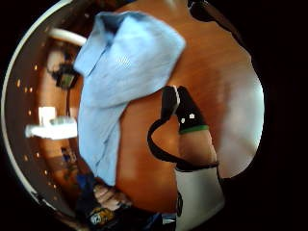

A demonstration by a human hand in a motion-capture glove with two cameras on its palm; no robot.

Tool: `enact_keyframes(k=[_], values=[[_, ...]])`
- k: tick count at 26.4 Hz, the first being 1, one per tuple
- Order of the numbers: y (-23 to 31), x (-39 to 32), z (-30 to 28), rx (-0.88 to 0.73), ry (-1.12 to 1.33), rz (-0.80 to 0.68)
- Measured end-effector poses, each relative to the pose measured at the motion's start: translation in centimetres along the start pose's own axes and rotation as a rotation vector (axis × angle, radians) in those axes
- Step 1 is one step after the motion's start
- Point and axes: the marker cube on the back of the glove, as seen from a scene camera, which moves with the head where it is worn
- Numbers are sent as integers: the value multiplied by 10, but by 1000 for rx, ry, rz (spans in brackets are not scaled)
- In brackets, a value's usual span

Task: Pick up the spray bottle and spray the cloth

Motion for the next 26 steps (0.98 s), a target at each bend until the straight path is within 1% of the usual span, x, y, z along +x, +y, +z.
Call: enact_keyframes(k=[3,5,7,15,21,26], values=[[-17,31,17,76,37,131],[-25,38,19,116,30,168],[-31,33,15,151,37,168],[-51,-29,8,221,69,42],[-54,-60,33,240,107,-56],[-52,-69,54,248,94,-108]])
